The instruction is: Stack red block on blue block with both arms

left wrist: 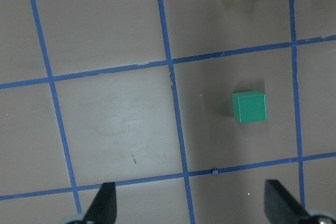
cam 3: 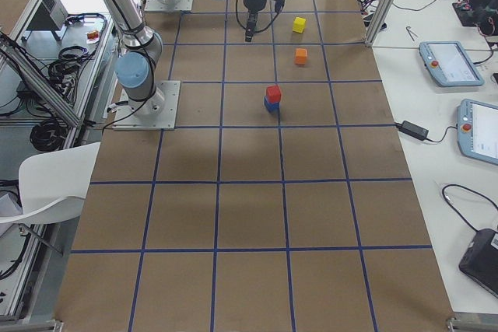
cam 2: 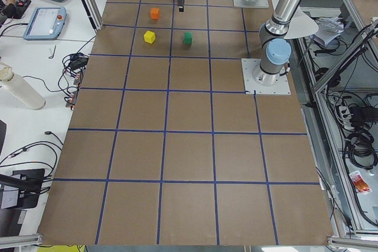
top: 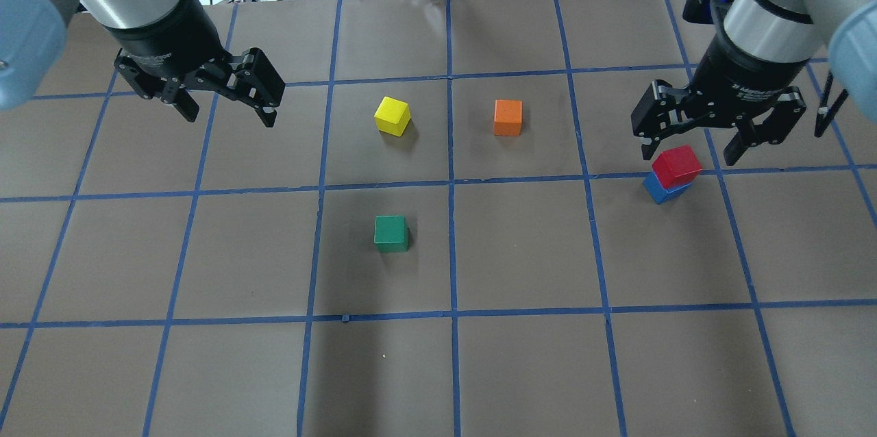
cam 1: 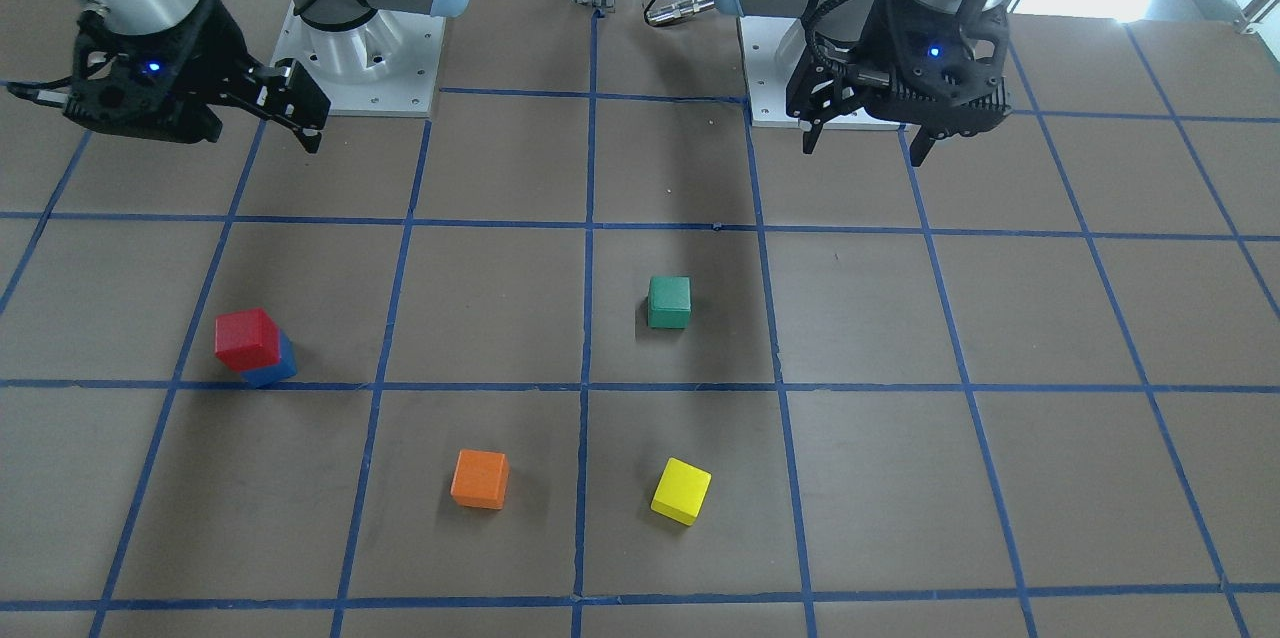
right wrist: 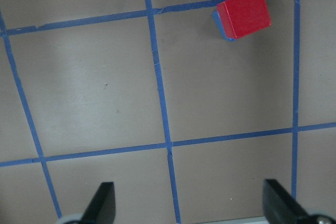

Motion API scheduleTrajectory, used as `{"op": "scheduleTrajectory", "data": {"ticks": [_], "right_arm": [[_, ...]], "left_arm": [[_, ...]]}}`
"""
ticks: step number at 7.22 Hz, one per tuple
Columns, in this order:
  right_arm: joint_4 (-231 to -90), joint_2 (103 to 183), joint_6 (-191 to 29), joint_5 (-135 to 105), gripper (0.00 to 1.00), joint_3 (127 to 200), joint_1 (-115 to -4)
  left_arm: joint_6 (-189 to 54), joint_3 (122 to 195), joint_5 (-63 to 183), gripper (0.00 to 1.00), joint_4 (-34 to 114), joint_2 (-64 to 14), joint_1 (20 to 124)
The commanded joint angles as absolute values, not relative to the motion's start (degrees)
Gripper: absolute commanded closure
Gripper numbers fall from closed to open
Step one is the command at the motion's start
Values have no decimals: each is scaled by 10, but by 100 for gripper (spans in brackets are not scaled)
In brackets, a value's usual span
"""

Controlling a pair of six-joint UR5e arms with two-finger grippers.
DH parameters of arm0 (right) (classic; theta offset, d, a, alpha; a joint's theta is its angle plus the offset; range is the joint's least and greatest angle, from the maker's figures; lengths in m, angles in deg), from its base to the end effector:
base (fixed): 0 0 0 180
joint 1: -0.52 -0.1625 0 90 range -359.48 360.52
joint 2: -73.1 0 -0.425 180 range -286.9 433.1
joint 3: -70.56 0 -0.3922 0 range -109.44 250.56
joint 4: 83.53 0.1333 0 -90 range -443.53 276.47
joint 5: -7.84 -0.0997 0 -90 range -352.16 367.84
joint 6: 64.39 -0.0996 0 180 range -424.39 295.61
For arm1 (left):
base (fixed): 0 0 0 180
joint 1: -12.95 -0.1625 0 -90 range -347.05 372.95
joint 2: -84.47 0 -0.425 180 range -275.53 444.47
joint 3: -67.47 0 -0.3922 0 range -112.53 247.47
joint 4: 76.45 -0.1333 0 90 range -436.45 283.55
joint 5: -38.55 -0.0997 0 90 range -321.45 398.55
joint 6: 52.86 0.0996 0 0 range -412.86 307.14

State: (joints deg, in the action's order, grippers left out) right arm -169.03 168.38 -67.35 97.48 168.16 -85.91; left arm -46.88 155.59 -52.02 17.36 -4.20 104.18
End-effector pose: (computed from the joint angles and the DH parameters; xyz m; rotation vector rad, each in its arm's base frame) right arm 0.1063 -0.4474 0.4591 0.1788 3.1240 0.1864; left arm -0.1426 -0.4774 0.5087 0.1970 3.1258 0.0170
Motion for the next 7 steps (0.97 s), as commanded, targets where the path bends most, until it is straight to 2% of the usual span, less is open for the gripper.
{"op": "scheduleTrajectory", "data": {"ticks": [1, 7], "right_arm": [[-1701, 1688, -695, 978, 0, 1683, -887], [-1703, 1684, -683, 974, 0, 1679, -886]], "left_arm": [[-469, 1555, -521, 0, 173, -42, 1042], [-469, 1555, -522, 0, 173, -42, 1042]]}}
